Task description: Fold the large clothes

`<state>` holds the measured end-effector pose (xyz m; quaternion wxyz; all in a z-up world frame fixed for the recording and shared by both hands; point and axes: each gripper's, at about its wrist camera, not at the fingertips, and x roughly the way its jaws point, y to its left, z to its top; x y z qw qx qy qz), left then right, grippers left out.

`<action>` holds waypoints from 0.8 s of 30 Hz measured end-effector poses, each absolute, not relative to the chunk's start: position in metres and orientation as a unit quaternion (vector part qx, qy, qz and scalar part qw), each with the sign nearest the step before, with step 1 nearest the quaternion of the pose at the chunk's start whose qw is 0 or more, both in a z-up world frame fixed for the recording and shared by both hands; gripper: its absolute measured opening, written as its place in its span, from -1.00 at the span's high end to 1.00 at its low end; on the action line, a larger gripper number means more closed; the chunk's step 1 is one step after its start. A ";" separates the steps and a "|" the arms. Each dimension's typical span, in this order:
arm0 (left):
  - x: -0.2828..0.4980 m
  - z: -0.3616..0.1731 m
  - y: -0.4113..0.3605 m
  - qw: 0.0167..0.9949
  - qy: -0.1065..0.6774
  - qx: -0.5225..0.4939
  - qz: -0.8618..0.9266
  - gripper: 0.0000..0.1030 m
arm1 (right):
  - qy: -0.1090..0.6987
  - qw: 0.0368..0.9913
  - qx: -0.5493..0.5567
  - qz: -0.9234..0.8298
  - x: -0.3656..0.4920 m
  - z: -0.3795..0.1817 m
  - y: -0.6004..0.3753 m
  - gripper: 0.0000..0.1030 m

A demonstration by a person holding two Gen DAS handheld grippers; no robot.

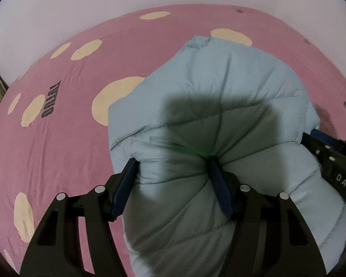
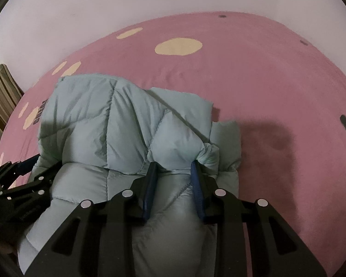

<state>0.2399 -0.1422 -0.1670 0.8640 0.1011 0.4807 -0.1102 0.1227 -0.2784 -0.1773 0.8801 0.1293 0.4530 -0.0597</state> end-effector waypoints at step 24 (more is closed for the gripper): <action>0.183 -0.159 -0.089 0.869 0.483 -0.009 -0.106 -0.75 | 0.445 0.876 0.180 -0.048 0.058 -0.165 -0.292 -0.16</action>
